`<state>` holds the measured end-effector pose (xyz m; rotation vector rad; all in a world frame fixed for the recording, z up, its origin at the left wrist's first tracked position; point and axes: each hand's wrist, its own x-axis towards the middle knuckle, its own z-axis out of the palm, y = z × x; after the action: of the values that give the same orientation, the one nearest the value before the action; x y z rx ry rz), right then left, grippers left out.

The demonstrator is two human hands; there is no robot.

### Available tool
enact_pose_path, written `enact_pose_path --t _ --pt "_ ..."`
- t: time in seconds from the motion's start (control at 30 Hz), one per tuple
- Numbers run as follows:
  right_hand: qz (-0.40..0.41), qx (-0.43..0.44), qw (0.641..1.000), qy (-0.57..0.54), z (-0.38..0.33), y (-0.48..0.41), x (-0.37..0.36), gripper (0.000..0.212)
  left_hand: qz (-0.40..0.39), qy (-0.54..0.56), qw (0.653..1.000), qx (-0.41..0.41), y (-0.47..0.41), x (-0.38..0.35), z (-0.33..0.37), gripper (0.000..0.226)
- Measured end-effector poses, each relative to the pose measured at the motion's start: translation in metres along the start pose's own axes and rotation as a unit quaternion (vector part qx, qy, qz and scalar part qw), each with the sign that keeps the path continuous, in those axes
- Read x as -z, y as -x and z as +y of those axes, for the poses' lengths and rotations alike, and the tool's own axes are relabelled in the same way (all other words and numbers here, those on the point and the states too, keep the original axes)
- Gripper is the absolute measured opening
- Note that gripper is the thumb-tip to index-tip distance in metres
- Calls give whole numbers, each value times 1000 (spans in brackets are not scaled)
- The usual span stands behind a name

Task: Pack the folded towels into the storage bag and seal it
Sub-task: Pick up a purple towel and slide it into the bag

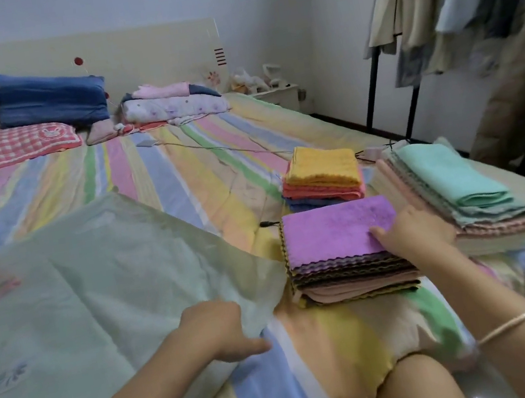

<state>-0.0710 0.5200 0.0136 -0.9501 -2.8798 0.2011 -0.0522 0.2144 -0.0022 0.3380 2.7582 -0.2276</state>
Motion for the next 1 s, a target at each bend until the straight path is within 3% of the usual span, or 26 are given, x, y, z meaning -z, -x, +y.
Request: enact_pose_path --t 0.13,0.27,0.4,0.5,0.63,0.7,0.9,1.0 --pt "53 6 998 -39 -3 1 1 65 66 97 992 38 -13 12 12 49" --pt "26 23 994 -99 -7 -2 1 46 133 274 952 16 -21 19 29 22" --pt "-7 8 993 -119 -6 -6 6 34 121 472 873 -18 -28 24 36 12" --pt "-57 26 970 -235 -11 -2 17 17 60 635 770 -7 -31 26 29 16" --pt "-61 61 905 -417 -30 18 44 15 -23 786 617 30 -30 18 13 31" --pt "-99 91 855 -501 -48 38 64 12 -47 831 553 32 -28 12 6 39" --pt "-308 119 694 -640 -117 111 103 3 -122 914 386 13 -2 -4 -24 87" --pt "-408 122 628 -651 -150 135 102 5 -118 930 347 -30 32 -27 -51 106"
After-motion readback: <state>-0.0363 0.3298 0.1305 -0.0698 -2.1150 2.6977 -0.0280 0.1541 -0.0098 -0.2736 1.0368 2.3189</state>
